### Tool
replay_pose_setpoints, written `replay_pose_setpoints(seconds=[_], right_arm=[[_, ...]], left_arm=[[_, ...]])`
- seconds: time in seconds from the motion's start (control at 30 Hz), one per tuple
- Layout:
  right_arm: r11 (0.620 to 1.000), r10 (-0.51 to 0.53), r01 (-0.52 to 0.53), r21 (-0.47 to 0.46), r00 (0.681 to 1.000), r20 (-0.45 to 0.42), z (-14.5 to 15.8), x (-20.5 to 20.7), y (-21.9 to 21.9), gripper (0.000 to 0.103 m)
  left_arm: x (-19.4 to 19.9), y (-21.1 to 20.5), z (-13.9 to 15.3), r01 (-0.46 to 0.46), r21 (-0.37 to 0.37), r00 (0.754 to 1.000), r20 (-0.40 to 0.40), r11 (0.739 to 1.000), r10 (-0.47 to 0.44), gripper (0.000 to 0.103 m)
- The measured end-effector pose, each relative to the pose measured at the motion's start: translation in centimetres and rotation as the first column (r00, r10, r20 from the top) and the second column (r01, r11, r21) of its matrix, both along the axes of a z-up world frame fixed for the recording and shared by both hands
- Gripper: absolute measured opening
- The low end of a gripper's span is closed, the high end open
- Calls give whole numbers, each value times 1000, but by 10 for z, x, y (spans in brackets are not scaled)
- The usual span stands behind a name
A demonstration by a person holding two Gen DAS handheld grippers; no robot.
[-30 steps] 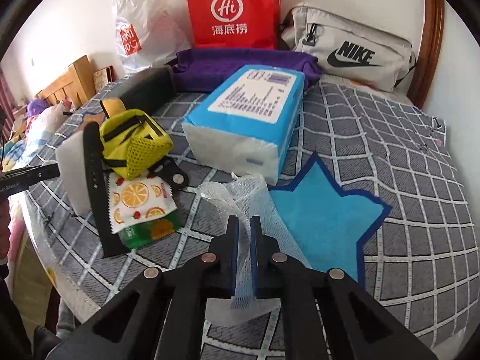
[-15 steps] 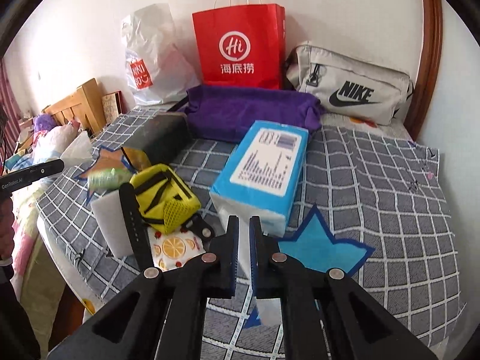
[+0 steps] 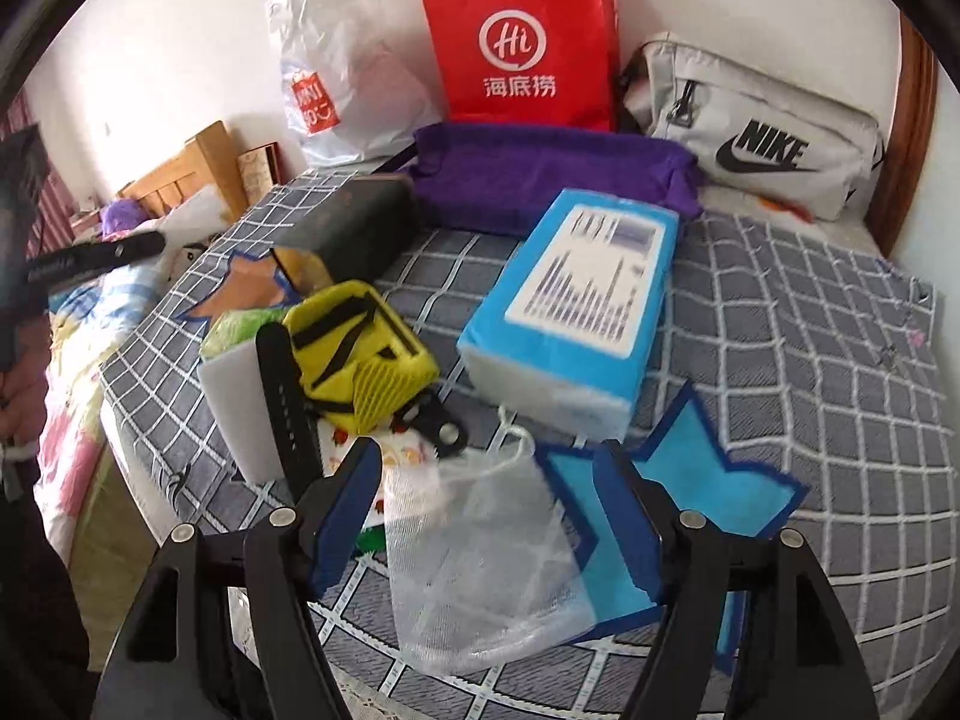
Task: Organize soft objects
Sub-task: 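Carry cotton in left tool and mesh bag in right tool to purple towel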
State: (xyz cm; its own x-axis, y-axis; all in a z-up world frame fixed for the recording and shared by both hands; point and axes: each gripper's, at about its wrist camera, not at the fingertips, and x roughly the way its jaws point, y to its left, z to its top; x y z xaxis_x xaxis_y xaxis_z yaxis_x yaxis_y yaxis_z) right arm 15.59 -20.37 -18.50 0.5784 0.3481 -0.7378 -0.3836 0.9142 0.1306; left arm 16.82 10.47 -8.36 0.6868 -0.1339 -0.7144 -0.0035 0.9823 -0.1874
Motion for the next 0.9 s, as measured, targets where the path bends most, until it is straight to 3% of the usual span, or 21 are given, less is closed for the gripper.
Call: replay_pose_setpoints(seconds=[0.33, 0.47, 0.53, 0.57, 0.6, 0.63, 0.77, 0.9], right_arm=[[995, 51, -61, -78, 990, -132, -57, -2, 11, 73], [988, 67, -78, -132, 994, -84, -62, -11, 15, 71], [982, 57, -64, -177, 997, -46, -62, -15, 17, 55], [981, 66, -72, -179, 997, -39, -61, -15, 16, 40], [982, 74, -81, -170, 996, -44, -60, -15, 14, 16], [983, 73, -81, -164, 996, -54, -59, -14, 12, 5], [981, 92, -101, -167, 994, -62, -59, -14, 7, 1], [990, 74, -82, -112, 995, -68, -50, -13, -3, 1]], left_arm=[[22, -24, 2, 51, 12, 999, -10, 999, -50, 17], [30, -31, 0, 58, 10, 998, -19, 998, -57, 17], [34, -35, -1, 61, 10, 998, -22, 998, -61, 17], [36, -37, -1, 64, 11, 998, -23, 998, -63, 17], [38, -38, -1, 66, 12, 998, -24, 998, -66, 17], [40, -40, -1, 69, 11, 997, -25, 998, -69, 17], [48, -47, 0, 80, 9, 996, -28, 997, -80, 17], [55, -50, 3, 89, 14, 996, -26, 996, -89, 17]])
